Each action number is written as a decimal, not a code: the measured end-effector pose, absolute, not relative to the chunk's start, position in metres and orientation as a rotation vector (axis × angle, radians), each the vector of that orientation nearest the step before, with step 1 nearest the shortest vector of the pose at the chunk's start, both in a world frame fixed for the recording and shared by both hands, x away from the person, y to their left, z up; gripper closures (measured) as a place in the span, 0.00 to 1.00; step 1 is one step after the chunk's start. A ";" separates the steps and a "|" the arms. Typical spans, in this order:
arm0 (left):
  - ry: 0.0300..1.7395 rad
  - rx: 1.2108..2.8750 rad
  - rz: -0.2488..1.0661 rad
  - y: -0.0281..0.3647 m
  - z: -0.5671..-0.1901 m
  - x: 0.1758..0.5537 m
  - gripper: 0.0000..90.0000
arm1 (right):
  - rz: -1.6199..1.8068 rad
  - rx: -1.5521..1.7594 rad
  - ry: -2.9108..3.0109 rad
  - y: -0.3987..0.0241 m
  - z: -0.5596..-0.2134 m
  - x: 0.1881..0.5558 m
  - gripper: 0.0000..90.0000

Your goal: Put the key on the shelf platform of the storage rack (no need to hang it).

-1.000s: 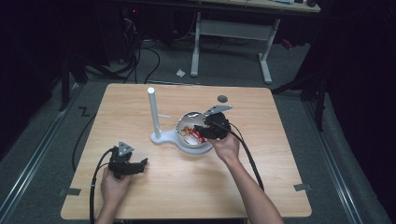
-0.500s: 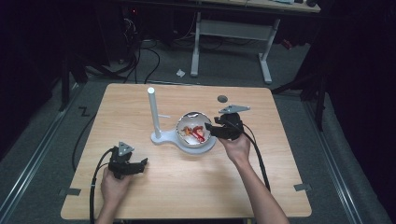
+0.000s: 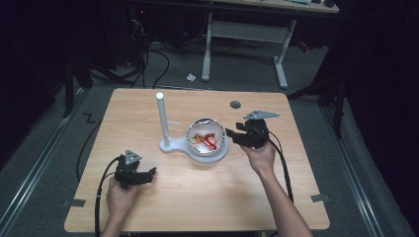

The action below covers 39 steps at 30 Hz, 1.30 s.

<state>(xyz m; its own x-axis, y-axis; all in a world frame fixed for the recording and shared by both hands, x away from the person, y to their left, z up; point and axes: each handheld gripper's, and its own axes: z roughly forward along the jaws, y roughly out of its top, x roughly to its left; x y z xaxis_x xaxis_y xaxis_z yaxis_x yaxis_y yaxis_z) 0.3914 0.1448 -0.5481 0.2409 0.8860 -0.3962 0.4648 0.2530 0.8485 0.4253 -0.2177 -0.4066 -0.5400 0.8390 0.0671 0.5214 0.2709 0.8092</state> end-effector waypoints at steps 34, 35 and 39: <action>1.392 1.379 0.471 0.145 -0.548 0.391 0.22 | 1.176 1.336 2.031 -0.297 -0.386 0.378 0.50; 1.392 1.379 0.471 0.145 -0.548 0.391 0.22 | 1.179 1.343 2.027 -0.299 -0.387 0.376 0.50; 1.392 1.379 0.471 0.145 -0.548 0.391 0.22 | 1.191 1.349 2.012 -0.305 -0.390 0.370 0.50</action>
<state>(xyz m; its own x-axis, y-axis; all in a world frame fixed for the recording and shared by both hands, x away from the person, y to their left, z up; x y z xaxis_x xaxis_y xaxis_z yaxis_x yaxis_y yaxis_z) 0.3914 0.1450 -0.5481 0.2398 0.8870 -0.3947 0.4649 0.2520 0.8488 0.3701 -0.3052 -0.3903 -0.4281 0.8981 0.1008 0.5206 0.1538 0.8399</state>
